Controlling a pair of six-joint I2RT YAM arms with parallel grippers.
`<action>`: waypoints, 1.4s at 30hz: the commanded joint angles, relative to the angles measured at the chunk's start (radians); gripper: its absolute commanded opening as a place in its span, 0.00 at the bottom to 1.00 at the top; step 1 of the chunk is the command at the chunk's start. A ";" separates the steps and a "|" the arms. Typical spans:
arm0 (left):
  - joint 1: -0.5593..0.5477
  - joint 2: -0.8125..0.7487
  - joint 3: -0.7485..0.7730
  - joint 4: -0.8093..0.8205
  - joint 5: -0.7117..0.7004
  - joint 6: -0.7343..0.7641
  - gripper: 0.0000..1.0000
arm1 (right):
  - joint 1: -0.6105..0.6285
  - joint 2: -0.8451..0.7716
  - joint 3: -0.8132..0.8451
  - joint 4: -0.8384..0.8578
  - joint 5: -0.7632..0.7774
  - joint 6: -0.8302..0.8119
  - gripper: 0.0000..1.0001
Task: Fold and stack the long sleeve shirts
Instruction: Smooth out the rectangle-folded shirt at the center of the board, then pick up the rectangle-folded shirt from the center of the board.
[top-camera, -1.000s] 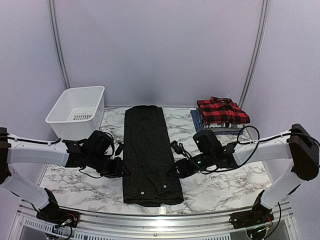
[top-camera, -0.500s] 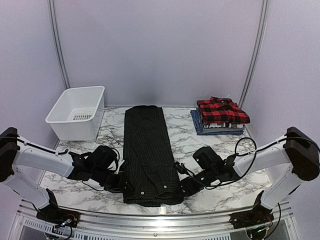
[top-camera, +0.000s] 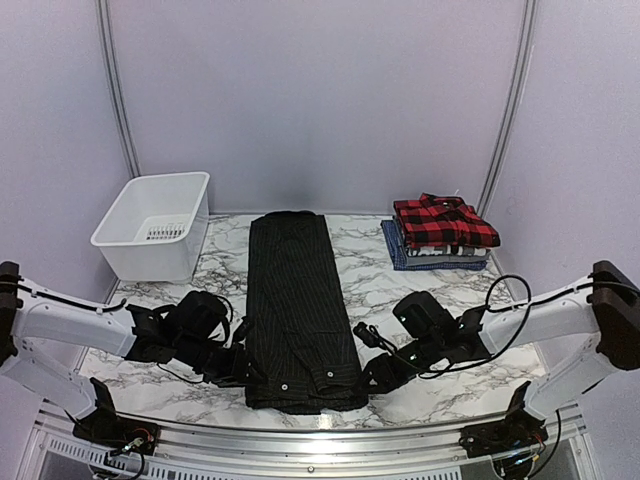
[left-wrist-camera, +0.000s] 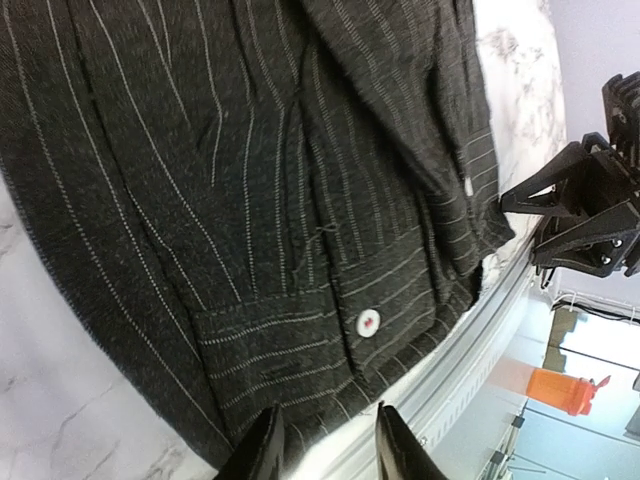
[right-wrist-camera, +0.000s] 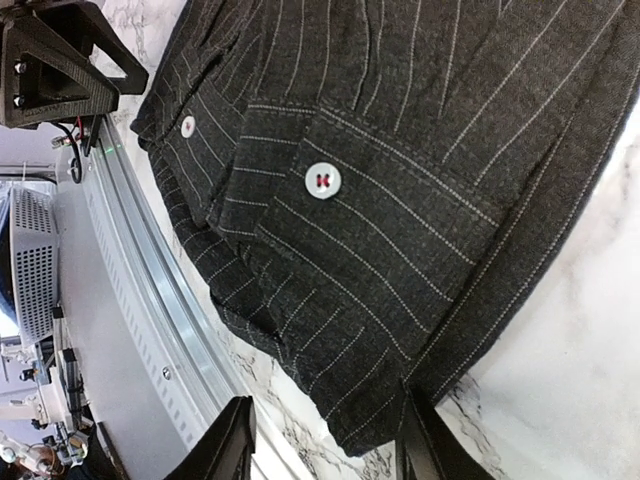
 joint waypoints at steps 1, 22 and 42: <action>-0.002 -0.079 0.022 -0.134 -0.064 0.013 0.37 | -0.005 -0.064 0.038 -0.088 0.066 -0.002 0.44; 0.016 -0.068 -0.050 -0.136 -0.053 0.012 0.49 | -0.099 -0.034 -0.059 0.132 0.051 0.190 0.56; 0.015 0.050 -0.006 -0.072 0.021 0.032 0.30 | -0.062 0.062 -0.023 0.138 0.040 0.221 0.49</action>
